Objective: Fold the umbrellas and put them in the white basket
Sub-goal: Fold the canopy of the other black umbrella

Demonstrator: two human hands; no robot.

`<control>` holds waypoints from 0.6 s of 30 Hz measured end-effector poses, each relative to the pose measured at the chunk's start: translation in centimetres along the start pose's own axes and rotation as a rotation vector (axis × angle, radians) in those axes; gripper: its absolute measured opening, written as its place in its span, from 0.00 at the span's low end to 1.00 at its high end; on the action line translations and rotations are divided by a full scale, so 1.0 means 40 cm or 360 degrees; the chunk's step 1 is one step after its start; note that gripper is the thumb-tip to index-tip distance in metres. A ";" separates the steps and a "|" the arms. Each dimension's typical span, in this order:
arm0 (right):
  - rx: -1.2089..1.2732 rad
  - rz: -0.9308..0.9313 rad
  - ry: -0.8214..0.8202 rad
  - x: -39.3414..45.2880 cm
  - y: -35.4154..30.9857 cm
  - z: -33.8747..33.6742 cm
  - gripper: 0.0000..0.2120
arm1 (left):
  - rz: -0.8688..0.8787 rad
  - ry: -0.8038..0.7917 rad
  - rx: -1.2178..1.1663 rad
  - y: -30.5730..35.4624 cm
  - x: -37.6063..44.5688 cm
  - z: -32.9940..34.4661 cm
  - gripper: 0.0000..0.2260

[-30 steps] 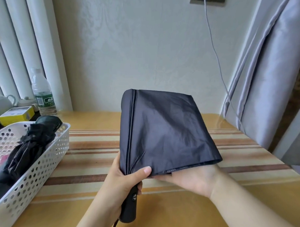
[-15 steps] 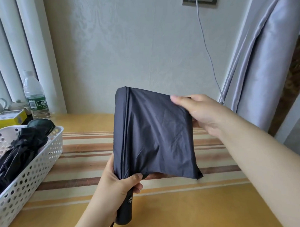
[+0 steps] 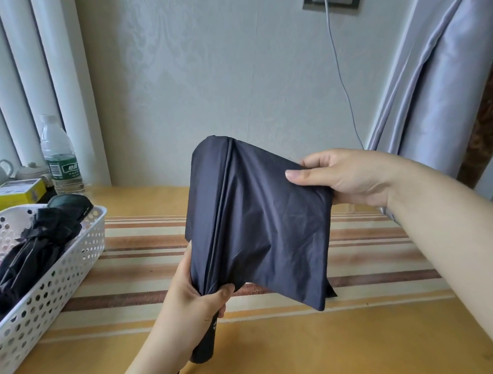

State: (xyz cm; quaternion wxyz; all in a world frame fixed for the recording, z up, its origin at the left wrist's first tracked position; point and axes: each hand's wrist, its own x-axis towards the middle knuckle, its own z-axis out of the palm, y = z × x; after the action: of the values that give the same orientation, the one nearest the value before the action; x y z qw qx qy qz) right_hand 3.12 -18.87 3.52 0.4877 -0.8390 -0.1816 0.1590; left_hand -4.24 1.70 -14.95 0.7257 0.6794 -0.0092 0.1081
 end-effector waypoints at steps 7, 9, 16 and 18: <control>0.0109 -0.0007 0.0238 -0.042 0.019 -0.021 0.03 | 0.0141 0.0147 0.0048 0.007 0.003 0.001 0.40; 0.0098 -0.0023 0.0578 -0.030 0.031 -0.004 0.03 | 0.0163 0.0145 0.0136 0.007 0.001 0.004 0.39; -0.0343 -0.0266 0.0953 0.003 0.089 0.081 0.15 | 0.0113 0.0231 0.0133 0.006 0.008 -0.005 0.33; -0.0534 -0.0533 0.1007 -0.002 0.093 0.078 0.19 | 0.0062 0.0249 0.0044 0.004 0.011 -0.014 0.32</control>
State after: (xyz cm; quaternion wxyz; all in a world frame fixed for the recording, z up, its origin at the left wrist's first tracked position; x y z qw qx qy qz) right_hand 2.23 -18.24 -1.19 0.3949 -0.8733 -0.1802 -0.2211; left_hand -3.92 2.33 -14.79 0.7125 0.6786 0.0358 0.1750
